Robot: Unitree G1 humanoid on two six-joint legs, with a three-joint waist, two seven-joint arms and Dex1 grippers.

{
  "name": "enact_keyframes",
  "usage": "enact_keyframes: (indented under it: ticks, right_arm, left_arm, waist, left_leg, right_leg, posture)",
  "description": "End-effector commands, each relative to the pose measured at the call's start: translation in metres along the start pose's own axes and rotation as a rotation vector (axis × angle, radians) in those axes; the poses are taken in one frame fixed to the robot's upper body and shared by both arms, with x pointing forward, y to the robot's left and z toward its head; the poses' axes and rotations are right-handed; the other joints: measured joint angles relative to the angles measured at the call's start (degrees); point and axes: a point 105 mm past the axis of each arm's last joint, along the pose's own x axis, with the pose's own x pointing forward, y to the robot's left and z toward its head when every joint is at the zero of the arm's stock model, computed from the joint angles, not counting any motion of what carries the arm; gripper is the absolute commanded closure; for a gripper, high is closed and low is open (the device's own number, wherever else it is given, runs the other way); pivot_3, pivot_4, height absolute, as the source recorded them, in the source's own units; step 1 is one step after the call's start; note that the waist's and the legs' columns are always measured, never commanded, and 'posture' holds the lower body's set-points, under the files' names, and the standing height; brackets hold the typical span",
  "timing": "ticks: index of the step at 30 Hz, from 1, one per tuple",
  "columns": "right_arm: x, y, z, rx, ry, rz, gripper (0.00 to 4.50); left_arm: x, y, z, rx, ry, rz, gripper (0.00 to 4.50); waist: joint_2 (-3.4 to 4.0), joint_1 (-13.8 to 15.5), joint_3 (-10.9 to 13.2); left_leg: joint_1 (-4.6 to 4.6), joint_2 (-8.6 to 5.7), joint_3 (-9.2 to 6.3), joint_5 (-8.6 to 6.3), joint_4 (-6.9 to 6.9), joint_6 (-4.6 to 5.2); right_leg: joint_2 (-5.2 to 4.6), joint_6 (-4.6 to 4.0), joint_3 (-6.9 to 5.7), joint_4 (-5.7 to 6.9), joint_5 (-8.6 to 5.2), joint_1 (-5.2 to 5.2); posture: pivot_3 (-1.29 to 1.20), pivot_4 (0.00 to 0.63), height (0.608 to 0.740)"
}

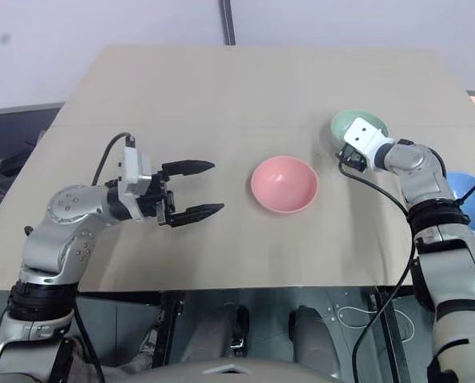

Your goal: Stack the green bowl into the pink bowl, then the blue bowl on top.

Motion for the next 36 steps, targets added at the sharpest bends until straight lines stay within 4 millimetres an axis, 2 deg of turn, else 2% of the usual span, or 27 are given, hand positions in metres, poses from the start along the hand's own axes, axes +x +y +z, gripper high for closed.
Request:
enact_keyframes:
  ticks: [1, 2, 4, 9, 11, 13, 15, 17, 18, 21, 23, 25, 27, 30, 32, 36]
  right_arm:
    - [-0.001, -0.01, 0.012, -0.048, -0.037, -0.009, 3.2]
    - [0.0, -0.01, 0.013, -0.054, -0.04, -0.009, 3.79]
    - [0.001, -0.009, 0.017, -0.07, -0.061, -0.007, 4.47]
    - [-0.006, -0.011, 0.03, -0.099, -0.127, -0.019, 4.47]
    - [-0.016, -0.016, 0.042, -0.101, -0.181, -0.041, 4.47]
    - [-0.03, -0.01, 0.063, -0.092, -0.268, -0.016, 4.47]
    - [-0.05, 0.008, 0.089, -0.062, -0.372, 0.046, 4.47]
    - [-0.07, 0.034, 0.113, -0.036, -0.469, 0.126, 4.47]
    - [-0.077, 0.043, 0.119, -0.027, -0.492, 0.15, 4.47]
    - [-0.097, 0.092, 0.136, 0.011, -0.513, 0.334, 4.47]
    - [-0.103, 0.115, 0.145, 0.033, -0.52, 0.405, 4.47]
    - [-0.096, 0.134, 0.144, 0.051, -0.494, 0.451, 3.62]
    - [-0.088, 0.145, 0.138, 0.042, -0.454, 0.464, 2.81]
    - [-0.076, 0.136, 0.129, 0.007, -0.405, 0.363, 1.42]
    - [-0.079, 0.125, 0.13, 0.018, -0.412, 0.31, 0.32]
    - [-0.103, 0.101, 0.129, 0.073, -0.432, 0.2, 0.32]
  left_arm:
    - [-0.002, -0.002, 0.014, 0.051, -0.029, 0.029, 0.0]
    - [-0.002, -0.003, 0.013, 0.048, -0.029, 0.035, 0.0]
    - [-0.002, -0.002, 0.012, 0.041, -0.031, 0.054, 0.0]
    - [-0.003, -0.003, 0.012, 0.033, -0.065, 0.065, 0.0]
    - [-0.003, -0.003, 0.011, 0.024, -0.08, 0.059, 0.0]
    - [-0.005, -0.003, 0.009, 0.014, -0.089, 0.053, 0.0]
    - [-0.007, 0.0, 0.008, 0.006, -0.097, 0.054, 0.0]
    - [-0.008, 0.003, 0.004, 0.002, -0.094, 0.058, 0.0]
    - [-0.008, 0.004, 0.002, 0.002, -0.091, 0.058, 0.0]
    - [-0.005, 0.006, 0.0, -0.006, -0.102, 0.05, 0.0]
    - [-0.001, 0.007, 0.002, -0.016, -0.124, 0.044, 0.0]
    - [0.003, 0.009, 0.002, -0.017, -0.135, 0.035, 0.0]
    - [0.005, 0.009, 0.003, -0.016, -0.141, 0.026, 0.0]
    - [0.007, 0.01, 0.004, -0.015, -0.149, 0.016, 0.0]
    - [0.008, 0.009, 0.005, -0.015, -0.152, 0.005, 0.0]
    - [0.012, 0.005, 0.008, -0.017, -0.168, -0.037, 0.0]
  waist:
    - [0.0, -0.03, 0.0]
    - [0.0, -0.06, 0.0]
    - [0.01, -0.11, 0.0]
    - [0.03, -0.11, 0.01]
    - [0.03, -0.03, 0.01]
    - [0.03, 0.17, 0.01]
    - [0.04, 0.26, 0.0]
    - [0.05, 0.28, 0.0]
    - [0.06, 0.2, 0.0]
    - [0.04, 0.24, -0.02]
    - [0.04, 0.24, -0.02]
    - [0.02, 0.24, -0.03]
    - [0.0, 0.23, -0.05]
    - [0.01, 0.23, -0.05]
    - [0.0, 0.26, -0.05]
    - [0.0, 0.59, -0.04]
  left_leg:
    - [0.0, 0.0, 0.0, 0.0, 0.0, 0.0]
    - [0.0, 0.0, 0.0, 0.0, 0.0, -0.01]
    - [0.03, 0.0, 0.0, 0.01, 0.0, -0.02]
    - [0.04, 0.01, -0.01, 0.02, -0.01, -0.05]
    - [0.02, 0.0, -0.01, 0.02, -0.02, -0.05]
    - [-0.02, 0.0, -0.03, 0.02, -0.05, -0.05]
    - [-0.04, 0.0, -0.06, 0.02, -0.09, -0.05]
    - [-0.08, 0.0, -0.12, 0.02, -0.13, -0.05]
    - [-0.08, 0.01, -0.13, 0.01, -0.14, -0.04]
    - [-0.07, -0.01, -0.14, -0.07, -0.13, 0.1]
    - [0.0, -0.02, -0.22, -0.13, -0.1, 0.21]
    - [0.04, -0.02, -0.27, -0.14, -0.02, 0.22]
    - [0.1, -0.04, -0.28, -0.13, 0.0, 0.21]
    - [0.06, -0.1, -0.27, -0.05, 0.01, 0.07]
    - [0.01, -0.13, -0.27, 0.01, 0.01, -0.02]
    - [-0.05, -0.12, -0.28, 0.01, 0.0, -0.02]
  right_leg:
    - [0.0, 0.0, 0.0, 0.0, 0.0, 0.0]
    - [0.0, 0.0, 0.0, 0.01, 0.0, 0.0]
    - [0.0, -0.01, 0.01, 0.03, 0.0, 0.0]
    - [-0.01, -0.01, 0.0, 0.06, 0.01, 0.0]
    - [-0.04, -0.01, 0.0, 0.04, 0.01, -0.02]
    - [-0.13, -0.01, -0.01, 0.03, 0.01, -0.05]
    - [-0.33, -0.01, -0.07, 0.01, 0.01, -0.05]
    - [-0.35, -0.01, -0.12, 0.0, 0.01, -0.08]
    - [-0.35, -0.01, -0.13, 0.01, 0.01, -0.09]
    - [-0.41, -0.01, -0.17, 0.04, 0.01, -0.07]
    - [-0.43, -0.01, -0.26, 0.04, 0.01, 0.04]
    - [-0.42, -0.02, -0.31, 0.07, 0.02, 0.08]
    - [-0.42, -0.05, -0.32, 0.09, 0.04, 0.13]
    - [-0.42, -0.05, -0.33, 0.1, 0.04, 0.09]
    - [-0.38, -0.05, -0.33, 0.08, 0.04, 0.06]
    - [-0.19, -0.04, -0.35, -0.02, 0.03, 0.07]
  posture:
    - [0.0, 0.15, 0.74]
    - [0.0, 0.15, 0.74]
    - [0.0, 0.15, 0.74]
    - [0.0, 0.15, 0.74]
    - [0.0, 0.15, 0.74]
    - [0.0, 0.15, 0.74]
    - [0.0, 0.15, 0.74]
    - [0.0, 0.15, 0.74]
    - [0.0, 0.15, 0.74]
    - [0.0, 0.15, 0.74]
    - [0.0, 0.15, 0.74]
    - [0.0, 0.15, 0.74]
    - [0.0, 0.15, 0.74]
    - [0.0, 0.15, 0.74]
    - [0.0, 0.15, 0.74]
    - [0.0, 0.15, 0.74]
